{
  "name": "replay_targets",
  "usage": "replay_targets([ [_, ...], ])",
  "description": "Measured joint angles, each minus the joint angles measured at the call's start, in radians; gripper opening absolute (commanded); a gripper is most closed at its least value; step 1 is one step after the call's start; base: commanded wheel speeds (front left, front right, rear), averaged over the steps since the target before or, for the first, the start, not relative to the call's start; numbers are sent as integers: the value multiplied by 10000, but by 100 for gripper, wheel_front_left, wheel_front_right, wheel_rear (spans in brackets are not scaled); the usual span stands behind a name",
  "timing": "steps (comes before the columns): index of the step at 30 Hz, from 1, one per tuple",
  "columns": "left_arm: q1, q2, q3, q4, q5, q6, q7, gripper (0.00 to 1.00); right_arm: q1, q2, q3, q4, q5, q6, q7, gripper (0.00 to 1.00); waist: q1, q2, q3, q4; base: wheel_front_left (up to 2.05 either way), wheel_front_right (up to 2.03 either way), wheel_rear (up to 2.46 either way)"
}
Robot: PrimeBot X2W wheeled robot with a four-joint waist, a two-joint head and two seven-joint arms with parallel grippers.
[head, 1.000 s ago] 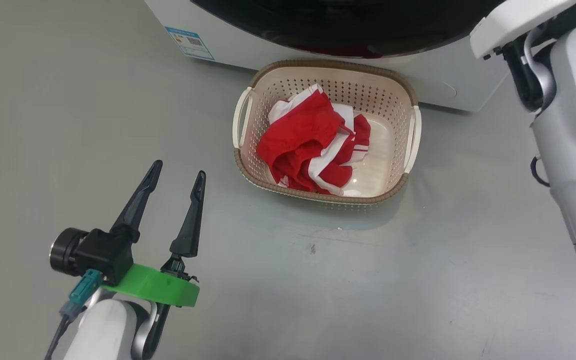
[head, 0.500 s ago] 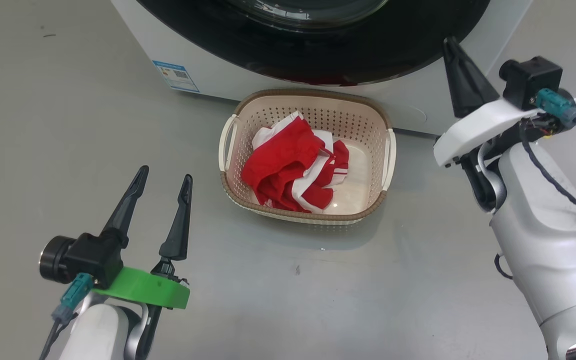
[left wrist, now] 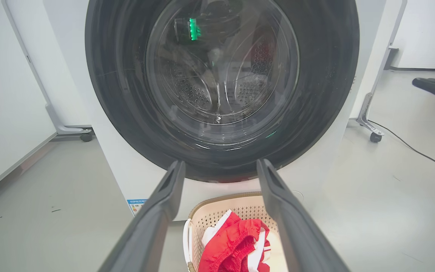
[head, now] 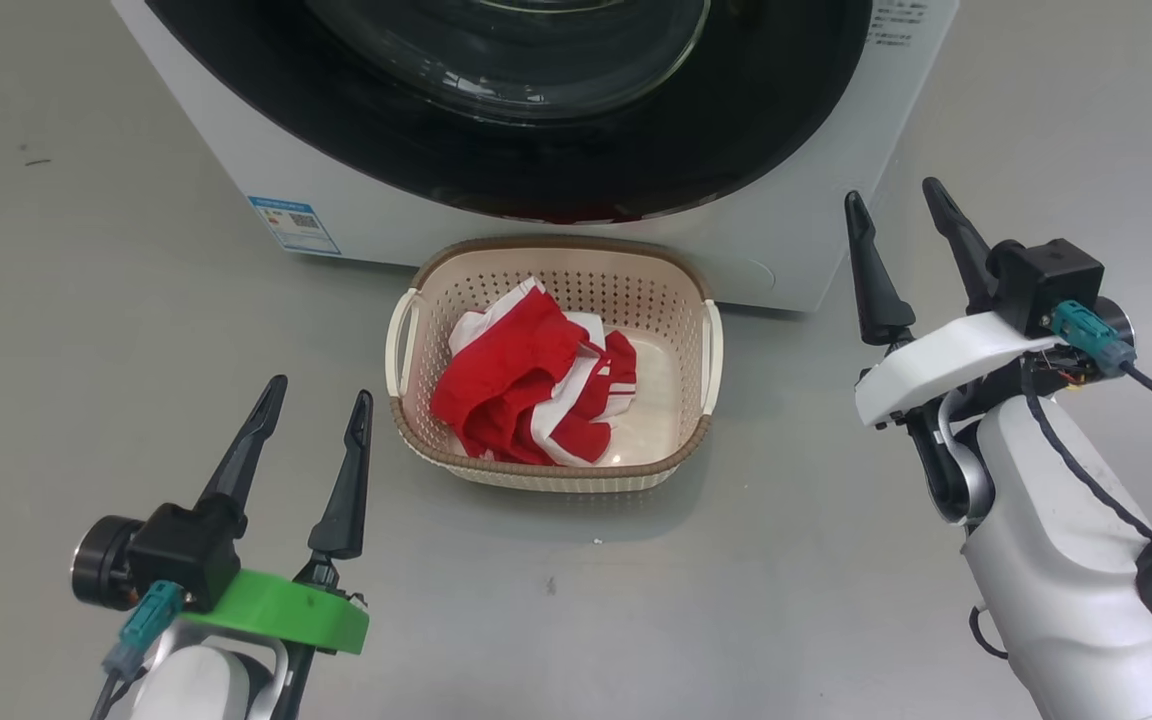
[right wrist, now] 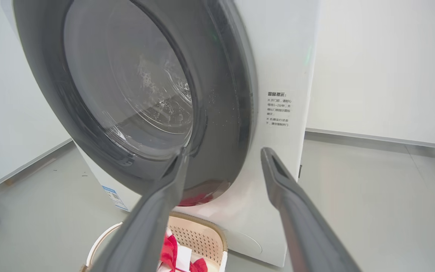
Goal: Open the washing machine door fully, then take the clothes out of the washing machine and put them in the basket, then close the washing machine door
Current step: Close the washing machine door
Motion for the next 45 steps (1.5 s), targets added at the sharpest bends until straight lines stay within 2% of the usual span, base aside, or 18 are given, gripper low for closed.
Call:
replay_targets([
  [7,316,25,104,75,12,31,0,100,1163,65,-261,-872,-134,-349,-44,100,0,0,-473,-370,0,0,0],
  [19,948,107,201,96,12,234,0,100,3072,297,-330,-1816,-230,-688,-46,100,0,0,-1201,-1053,0,0,0],
  [34,1768,121,75,27,12,357,230,100,4958,410,-244,-2594,-232,-780,-46,100,0,0,-2102,-1768,0,0,0],
  [45,1971,125,-33,-278,17,441,412,100,5584,439,-249,-3164,-236,-867,-46,100,0,1,-2307,-1888,0,0,0],
])
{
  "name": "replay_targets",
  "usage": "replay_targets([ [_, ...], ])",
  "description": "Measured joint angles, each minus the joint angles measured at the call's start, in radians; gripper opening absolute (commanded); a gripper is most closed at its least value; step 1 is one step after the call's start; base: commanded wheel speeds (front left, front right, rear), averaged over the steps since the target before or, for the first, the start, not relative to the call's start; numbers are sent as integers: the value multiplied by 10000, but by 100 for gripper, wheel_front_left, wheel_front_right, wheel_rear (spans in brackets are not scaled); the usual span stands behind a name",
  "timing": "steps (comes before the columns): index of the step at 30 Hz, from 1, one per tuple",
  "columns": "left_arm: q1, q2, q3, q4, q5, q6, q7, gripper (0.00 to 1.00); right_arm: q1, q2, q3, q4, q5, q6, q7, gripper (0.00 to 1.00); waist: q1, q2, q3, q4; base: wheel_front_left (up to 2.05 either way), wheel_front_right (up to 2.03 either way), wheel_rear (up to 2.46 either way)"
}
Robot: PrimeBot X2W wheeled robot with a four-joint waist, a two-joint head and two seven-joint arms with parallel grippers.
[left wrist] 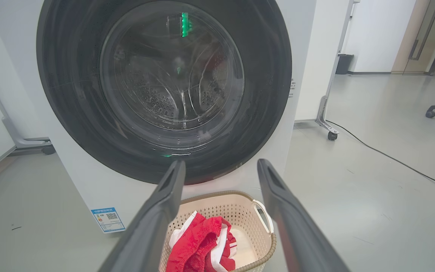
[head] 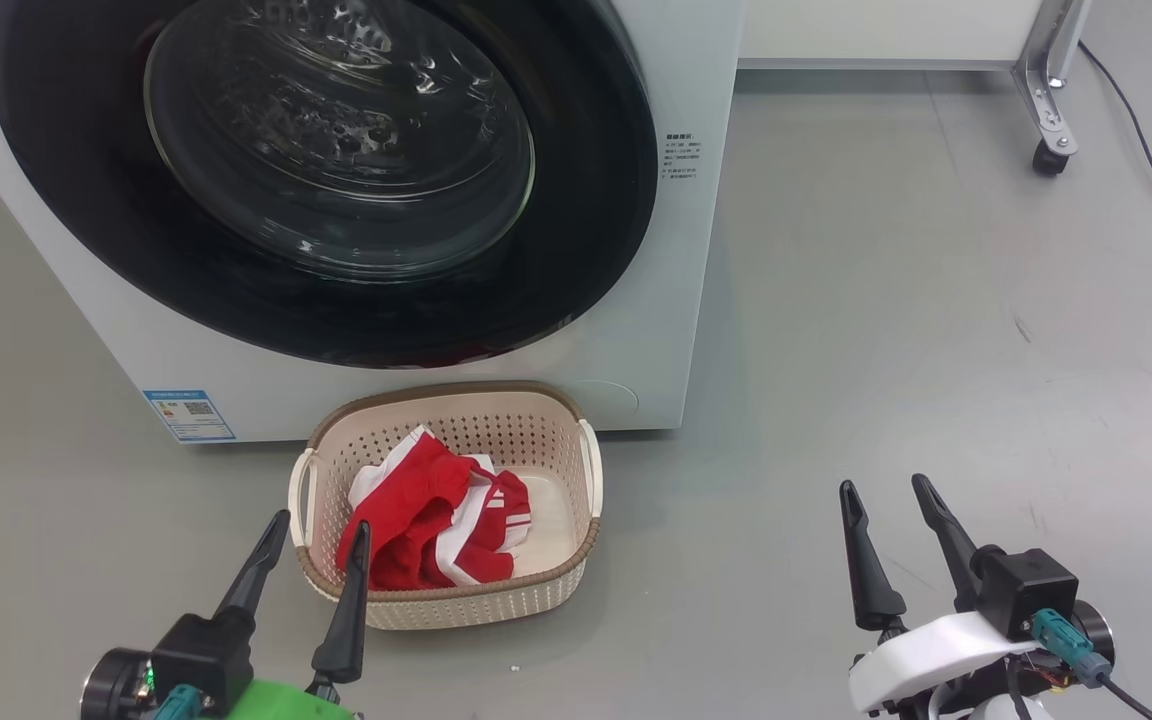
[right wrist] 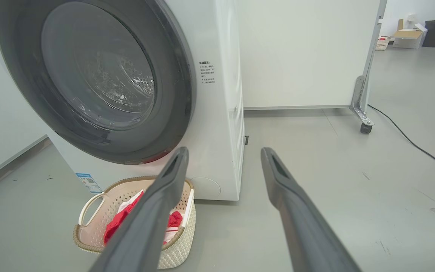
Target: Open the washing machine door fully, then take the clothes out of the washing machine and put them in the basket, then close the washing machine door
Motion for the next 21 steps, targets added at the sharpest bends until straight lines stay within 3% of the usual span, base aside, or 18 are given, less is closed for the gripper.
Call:
replay_targets([
  [21,197,2,-59,-360,12,100,161,100,443,-56,-10,-537,-140,-96,0,100,0,0,-58,35,0,0,0],
])
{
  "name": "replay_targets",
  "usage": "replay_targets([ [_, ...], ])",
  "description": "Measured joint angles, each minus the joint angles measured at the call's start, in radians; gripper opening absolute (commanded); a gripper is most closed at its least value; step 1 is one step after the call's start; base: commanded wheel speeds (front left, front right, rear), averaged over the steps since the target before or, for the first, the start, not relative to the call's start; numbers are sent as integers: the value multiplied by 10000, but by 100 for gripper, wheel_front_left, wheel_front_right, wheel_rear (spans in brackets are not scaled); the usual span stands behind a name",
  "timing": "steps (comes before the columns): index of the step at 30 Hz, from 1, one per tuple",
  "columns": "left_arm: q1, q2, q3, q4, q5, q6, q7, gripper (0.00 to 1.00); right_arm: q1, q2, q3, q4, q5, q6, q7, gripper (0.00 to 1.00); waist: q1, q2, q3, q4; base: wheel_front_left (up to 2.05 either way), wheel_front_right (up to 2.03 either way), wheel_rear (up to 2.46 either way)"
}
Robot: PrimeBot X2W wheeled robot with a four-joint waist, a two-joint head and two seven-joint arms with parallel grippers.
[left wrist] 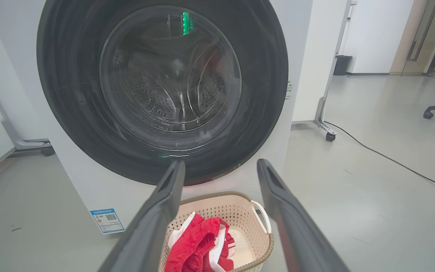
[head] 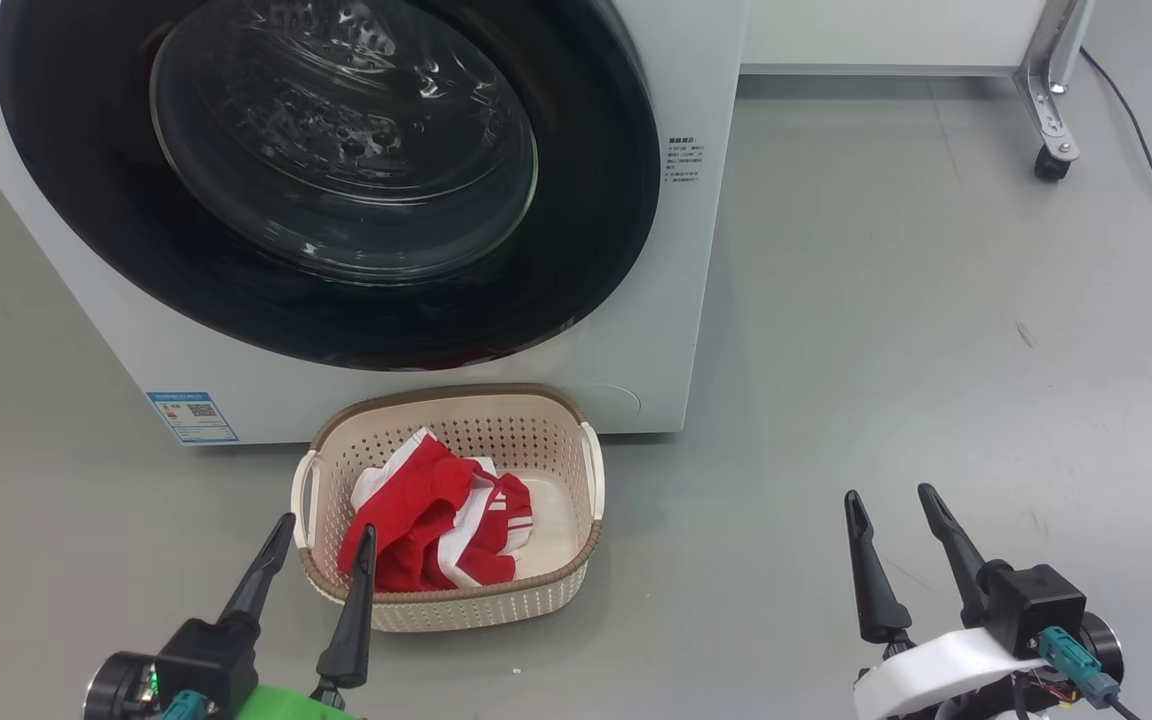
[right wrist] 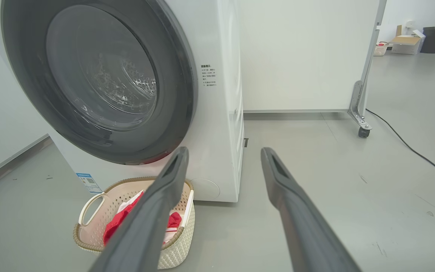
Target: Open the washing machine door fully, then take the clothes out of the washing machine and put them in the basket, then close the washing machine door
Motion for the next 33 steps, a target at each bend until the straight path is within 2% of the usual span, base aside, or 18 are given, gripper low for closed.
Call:
replay_targets([
  [7,23,0,-35,-128,0,2,2,100,24,-8,-2,-111,-2,-2,2,100,0,0,-28,5,0,0,0],
  [8,24,0,-38,-144,0,2,2,0,24,-17,-4,-125,-2,-2,2,0,0,0,-33,8,0,0,0],
  [16,238,-142,-136,422,-84,-2,2,0,329,79,48,357,94,25,8,0,0,0,-37,5,0,0,0],
  [27,246,-157,-88,387,-1379,-79,82,0,395,125,-82,234,1383,217,111,0,0,0,-53,-47,0,0,0],
  [33,242,-178,117,407,-2428,-104,263,0,389,144,-368,222,2345,293,320,0,0,0,-60,-75,0,0,0],
])
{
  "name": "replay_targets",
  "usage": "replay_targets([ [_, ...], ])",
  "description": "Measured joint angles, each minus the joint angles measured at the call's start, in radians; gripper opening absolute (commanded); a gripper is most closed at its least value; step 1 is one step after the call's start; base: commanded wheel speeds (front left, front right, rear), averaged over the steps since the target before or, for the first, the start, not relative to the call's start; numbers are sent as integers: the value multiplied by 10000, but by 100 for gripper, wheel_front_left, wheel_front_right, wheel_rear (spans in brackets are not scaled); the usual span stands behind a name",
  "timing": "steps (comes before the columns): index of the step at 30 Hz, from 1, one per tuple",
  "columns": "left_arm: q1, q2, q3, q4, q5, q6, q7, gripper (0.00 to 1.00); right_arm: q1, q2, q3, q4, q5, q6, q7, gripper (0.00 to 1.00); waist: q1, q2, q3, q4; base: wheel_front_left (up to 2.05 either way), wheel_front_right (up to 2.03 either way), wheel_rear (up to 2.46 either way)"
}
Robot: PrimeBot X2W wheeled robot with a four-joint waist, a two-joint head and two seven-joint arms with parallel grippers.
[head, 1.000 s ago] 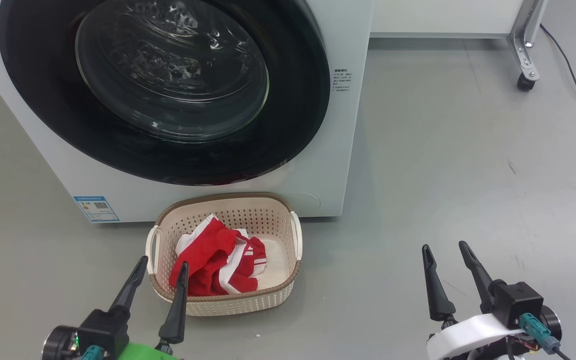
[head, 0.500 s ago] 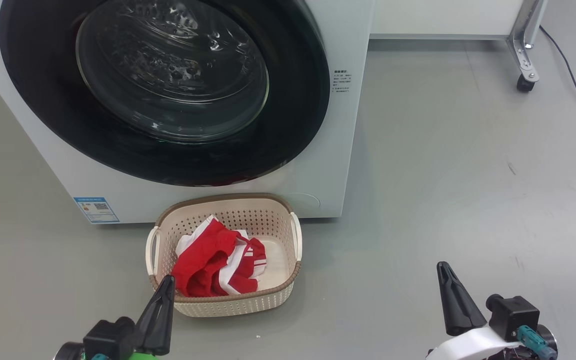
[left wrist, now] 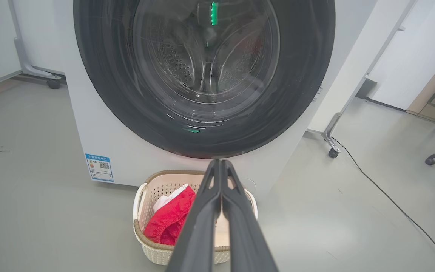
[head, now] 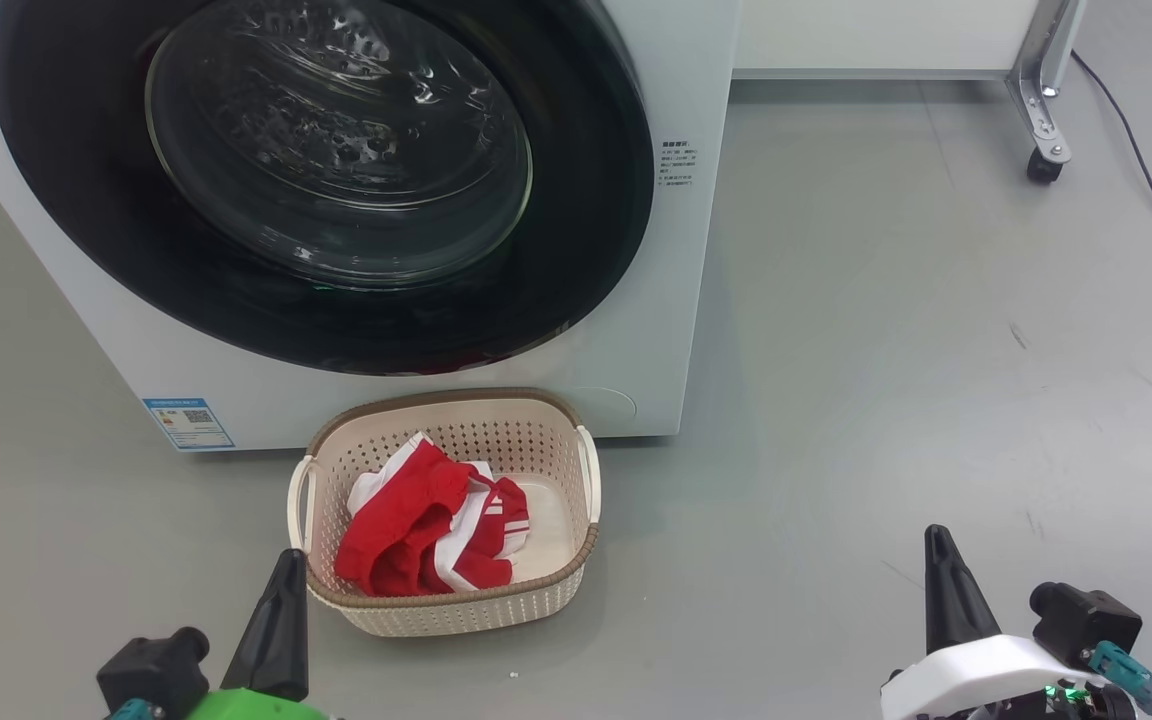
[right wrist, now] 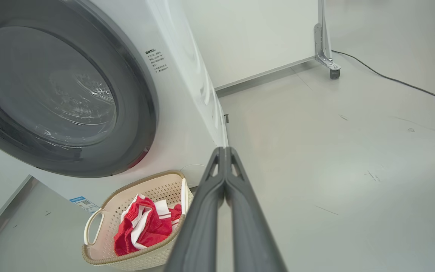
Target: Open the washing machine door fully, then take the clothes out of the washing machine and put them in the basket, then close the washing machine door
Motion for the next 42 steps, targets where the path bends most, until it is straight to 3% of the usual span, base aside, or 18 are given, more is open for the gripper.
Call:
replay_targets([
  [42,-609,35,1085,755,-5687,-309,1149,0,-662,-107,-1371,339,5601,704,1373,0,0,0,-75,-187,0,0,0],
])
